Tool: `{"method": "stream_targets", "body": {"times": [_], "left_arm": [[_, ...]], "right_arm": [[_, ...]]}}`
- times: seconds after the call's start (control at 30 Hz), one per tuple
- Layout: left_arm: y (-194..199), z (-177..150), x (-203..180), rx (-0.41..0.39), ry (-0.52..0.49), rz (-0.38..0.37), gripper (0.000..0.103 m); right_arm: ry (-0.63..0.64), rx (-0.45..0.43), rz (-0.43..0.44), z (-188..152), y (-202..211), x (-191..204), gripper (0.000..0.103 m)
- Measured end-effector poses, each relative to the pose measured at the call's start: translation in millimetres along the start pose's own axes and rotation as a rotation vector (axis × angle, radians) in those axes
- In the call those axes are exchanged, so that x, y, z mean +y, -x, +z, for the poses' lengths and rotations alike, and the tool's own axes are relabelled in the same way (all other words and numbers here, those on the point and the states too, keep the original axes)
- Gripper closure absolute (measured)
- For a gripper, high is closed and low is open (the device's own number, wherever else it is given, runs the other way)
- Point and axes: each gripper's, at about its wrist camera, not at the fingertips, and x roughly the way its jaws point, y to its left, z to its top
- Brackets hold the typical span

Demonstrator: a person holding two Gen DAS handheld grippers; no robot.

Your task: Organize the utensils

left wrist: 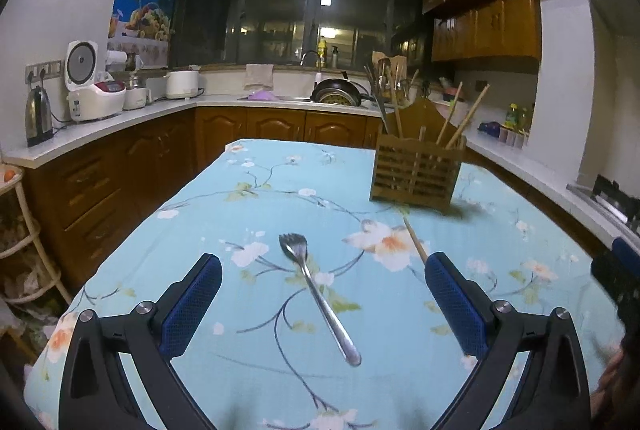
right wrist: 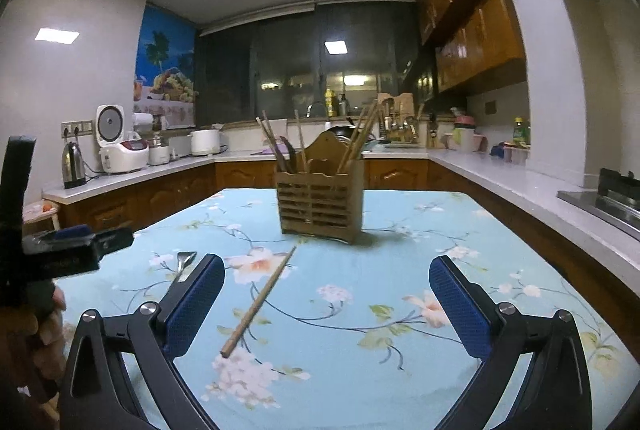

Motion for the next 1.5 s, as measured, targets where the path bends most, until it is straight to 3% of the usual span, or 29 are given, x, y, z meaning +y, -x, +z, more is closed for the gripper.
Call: {"method": "stream_targets", "body": {"times": [0.47, 1.5], "left_arm": [[9, -6, -7, 0.011, -0.054, 0.013, 0.001], [19, -10, -5, -0.041, -0.090, 0.040, 0.001]], "right_arm": [[-0.073, 0.004, -0.086, -3, 14, -27, 0.000], [-0.065, -0.010, -0.022, -2, 13, -17, 0.000]]}}
